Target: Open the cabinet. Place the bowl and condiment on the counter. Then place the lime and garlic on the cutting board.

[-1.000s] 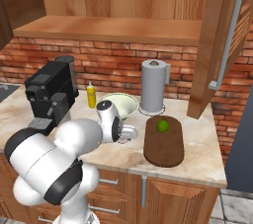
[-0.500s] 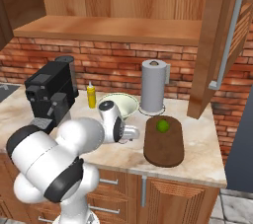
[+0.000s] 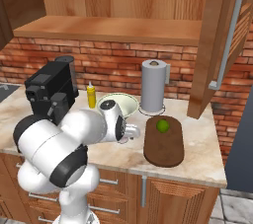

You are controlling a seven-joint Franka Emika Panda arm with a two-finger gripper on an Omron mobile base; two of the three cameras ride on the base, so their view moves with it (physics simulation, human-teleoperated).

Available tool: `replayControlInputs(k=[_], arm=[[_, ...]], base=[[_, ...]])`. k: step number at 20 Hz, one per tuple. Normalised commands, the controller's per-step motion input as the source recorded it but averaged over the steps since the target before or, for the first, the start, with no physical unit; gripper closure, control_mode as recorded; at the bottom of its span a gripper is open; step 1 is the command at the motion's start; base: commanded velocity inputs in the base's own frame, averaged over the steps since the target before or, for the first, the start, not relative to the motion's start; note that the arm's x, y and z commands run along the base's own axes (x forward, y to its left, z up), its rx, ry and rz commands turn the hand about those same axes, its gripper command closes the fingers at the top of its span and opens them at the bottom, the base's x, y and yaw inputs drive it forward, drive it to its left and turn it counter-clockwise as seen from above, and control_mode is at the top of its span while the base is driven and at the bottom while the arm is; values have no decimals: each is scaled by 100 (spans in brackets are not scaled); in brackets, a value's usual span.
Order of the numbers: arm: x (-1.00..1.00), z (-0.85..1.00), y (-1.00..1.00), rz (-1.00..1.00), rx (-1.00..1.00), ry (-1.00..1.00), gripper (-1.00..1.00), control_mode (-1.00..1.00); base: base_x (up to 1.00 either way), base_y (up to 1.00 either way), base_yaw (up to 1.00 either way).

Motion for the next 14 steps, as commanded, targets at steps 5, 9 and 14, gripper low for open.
replayControlInputs(k=[5,9,14], arm=[[0,-9,0,0,0,0,100,-100],[-12,16,0,0,2,0,100,-100],[-38,76,-12,-1,3,0,100,-100]], base=[[0,0,0],[0,0,0],[0,0,0]])
